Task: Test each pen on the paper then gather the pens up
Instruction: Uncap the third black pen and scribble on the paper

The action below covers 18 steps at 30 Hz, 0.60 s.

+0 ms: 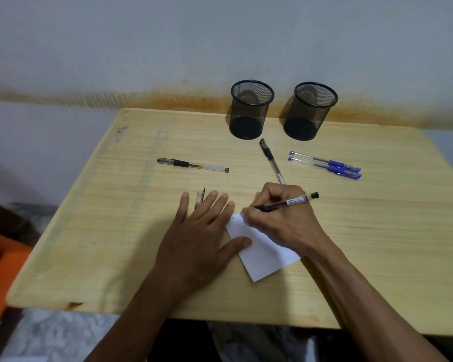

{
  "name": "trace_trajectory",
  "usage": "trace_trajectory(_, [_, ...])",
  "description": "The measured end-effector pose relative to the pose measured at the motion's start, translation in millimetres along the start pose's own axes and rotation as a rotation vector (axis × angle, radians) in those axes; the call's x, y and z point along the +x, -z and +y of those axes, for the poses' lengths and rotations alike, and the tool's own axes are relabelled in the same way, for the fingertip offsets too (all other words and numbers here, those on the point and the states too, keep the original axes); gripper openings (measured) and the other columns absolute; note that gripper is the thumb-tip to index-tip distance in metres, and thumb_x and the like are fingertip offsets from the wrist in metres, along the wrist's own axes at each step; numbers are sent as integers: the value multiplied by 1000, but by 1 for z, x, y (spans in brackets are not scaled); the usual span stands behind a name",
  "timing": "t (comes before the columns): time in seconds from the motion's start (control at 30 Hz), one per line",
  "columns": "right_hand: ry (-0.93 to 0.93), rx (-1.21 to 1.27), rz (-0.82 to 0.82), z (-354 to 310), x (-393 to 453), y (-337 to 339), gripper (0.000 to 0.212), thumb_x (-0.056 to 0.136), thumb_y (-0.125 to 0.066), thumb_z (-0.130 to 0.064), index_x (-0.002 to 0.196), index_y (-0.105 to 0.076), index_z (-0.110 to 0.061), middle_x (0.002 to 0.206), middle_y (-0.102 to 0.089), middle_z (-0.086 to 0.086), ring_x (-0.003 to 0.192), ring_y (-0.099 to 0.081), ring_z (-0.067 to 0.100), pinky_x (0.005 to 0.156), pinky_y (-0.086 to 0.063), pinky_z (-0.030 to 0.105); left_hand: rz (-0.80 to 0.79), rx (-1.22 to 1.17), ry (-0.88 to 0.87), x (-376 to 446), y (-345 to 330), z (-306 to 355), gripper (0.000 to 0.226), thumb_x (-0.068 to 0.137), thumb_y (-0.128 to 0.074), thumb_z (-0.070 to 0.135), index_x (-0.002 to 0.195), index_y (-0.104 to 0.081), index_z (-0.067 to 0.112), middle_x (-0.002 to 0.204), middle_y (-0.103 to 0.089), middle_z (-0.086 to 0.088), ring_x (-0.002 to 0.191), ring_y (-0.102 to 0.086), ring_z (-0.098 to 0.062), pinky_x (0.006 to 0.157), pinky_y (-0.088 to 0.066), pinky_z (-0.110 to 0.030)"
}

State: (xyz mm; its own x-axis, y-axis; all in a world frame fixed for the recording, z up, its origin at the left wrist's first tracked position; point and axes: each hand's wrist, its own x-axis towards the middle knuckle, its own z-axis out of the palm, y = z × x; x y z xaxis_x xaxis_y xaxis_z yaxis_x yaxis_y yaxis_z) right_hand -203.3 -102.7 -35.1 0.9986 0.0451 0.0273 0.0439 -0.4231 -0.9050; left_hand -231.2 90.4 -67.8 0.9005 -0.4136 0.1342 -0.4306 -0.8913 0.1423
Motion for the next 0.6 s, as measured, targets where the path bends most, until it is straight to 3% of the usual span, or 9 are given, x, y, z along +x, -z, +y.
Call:
trace_trajectory(0.1, [5,-31,10,0,0,-1,17,71,-77,-2,62,-63,-5,53,-67,3,47,-58,8,47,-45,22,4,-5,-2,0,0,0,80,95,-16,72,144,-49,18,154,-44,0,147,-30,-16,119,-13,-57])
trace_trajectory(0.23, [42,-98,-8,0,-1,1,19,71,-79,-6,60,-63,-7,55,-67,2,50,-56,5,47,-41,18,-11,-25,13,-1,2,2,83,93,-12,74,147,-46,20,156,-39,2,149,-26,-14,120,-15,-56])
trace_trajectory(0.33, [30,-71,20,1,-1,0,16,72,-77,-5,62,-65,-8,56,-70,1,50,-62,7,49,-48,24,-21,-52,22,0,3,2,87,91,-7,76,149,-41,22,159,-33,4,151,-19,-12,122,-14,-53])
trace_trajectory(0.47, [11,-12,43,3,-1,0,16,71,-75,-2,62,-63,-9,57,-70,6,54,-66,24,53,-54,41,-14,-68,28,-1,4,3,89,90,-4,77,149,-42,22,159,-35,4,150,-19,-11,122,-15,-52])
trace_trajectory(0.6, [25,-60,43,2,0,-2,15,70,-75,-4,61,-64,-8,56,-70,3,55,-65,24,51,-51,37,-23,-68,33,0,5,3,89,90,-4,76,149,-42,22,159,-34,4,150,-20,-11,122,-16,-52])
